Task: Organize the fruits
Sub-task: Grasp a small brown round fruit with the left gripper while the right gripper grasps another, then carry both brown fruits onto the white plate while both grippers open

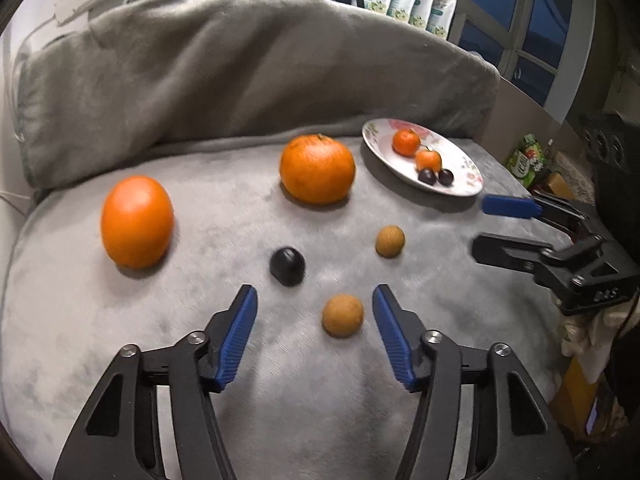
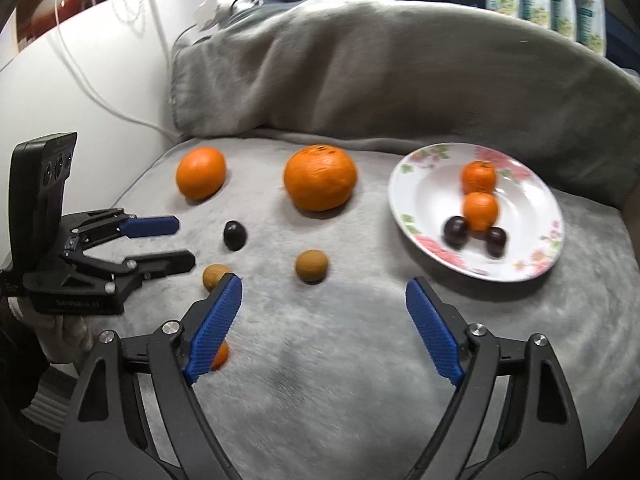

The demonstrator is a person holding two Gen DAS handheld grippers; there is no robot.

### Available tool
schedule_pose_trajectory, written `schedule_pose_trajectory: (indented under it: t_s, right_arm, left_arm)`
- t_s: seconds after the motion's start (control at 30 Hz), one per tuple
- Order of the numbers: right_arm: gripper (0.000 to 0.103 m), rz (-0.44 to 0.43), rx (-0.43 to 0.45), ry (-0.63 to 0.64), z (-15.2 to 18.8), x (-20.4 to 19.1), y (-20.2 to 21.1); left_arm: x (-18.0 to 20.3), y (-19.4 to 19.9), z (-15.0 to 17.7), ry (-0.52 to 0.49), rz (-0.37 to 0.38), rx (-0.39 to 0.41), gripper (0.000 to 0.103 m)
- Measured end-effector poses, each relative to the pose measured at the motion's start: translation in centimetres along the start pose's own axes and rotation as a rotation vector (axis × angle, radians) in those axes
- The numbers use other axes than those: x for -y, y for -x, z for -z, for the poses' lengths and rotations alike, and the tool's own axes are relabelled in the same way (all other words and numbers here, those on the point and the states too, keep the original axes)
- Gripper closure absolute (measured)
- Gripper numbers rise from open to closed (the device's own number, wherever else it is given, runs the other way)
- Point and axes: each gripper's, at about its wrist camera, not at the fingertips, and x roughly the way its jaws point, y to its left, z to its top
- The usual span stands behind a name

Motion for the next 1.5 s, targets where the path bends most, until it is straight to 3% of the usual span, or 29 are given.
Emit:
schedule_pose_trajectory:
  t_s: [0.13,0.27,0.33,0.47,0.57,0.77,0.9,1.0,1.5]
  right_arm:
    - [0.042,-0.034,-0.047,0.021,-0.5,-0.5,-1.9]
    - [0.043,-0.050,-0.084,0.036,-0.9,-0.5,-3.9]
    - [0.051,-0.058,-0.106,0.039,-1.0,-0.5,-4.9]
    - [0.053,-0.051,-0.136,0.067,-1.2,-0.9,-6.5]
    - [0.061,-0.047,-0.149,0.075,-1.3,-1.0,-7.1]
    - [0.062,-0.034,-0.160,0.083,-1.5,-1.0,-7.9]
    - [0.074,-0.021,-0.176,0.090,-1.6,-1.0,-8.5]
    - [0.074,-0.026,-0.170,0.086,-1.6,-0.8,-8.6]
    - [0.074,0.036,-0.051,0.045,-2.5,2.6,-3.0]
  left_arm:
    - [0.3,-0.9,0.4,0.006,0.023,-0.027,0.051]
    - [0.5,-2.0,0.6,0.015,0.036,-0.052,0.055]
    - [0.6,-2.4,0.7,0.015,0.045,-0.062,0.060]
    - [0.9,-3.2,0.7,0.010,0.053,-0.077,0.064]
    - [1.0,-3.5,0.8,0.005,0.052,-0.083,0.069]
    - [0.9,-3.8,0.8,0.004,0.053,-0.085,0.076]
    - [1.1,-3.9,0.8,-0.003,0.051,-0.082,0.078]
    - [1.0,-3.9,0.5,0.010,0.055,-0.076,0.078]
    - [3.5,-3.3,-3.2,-0.035,0.105,-0.002,0.078]
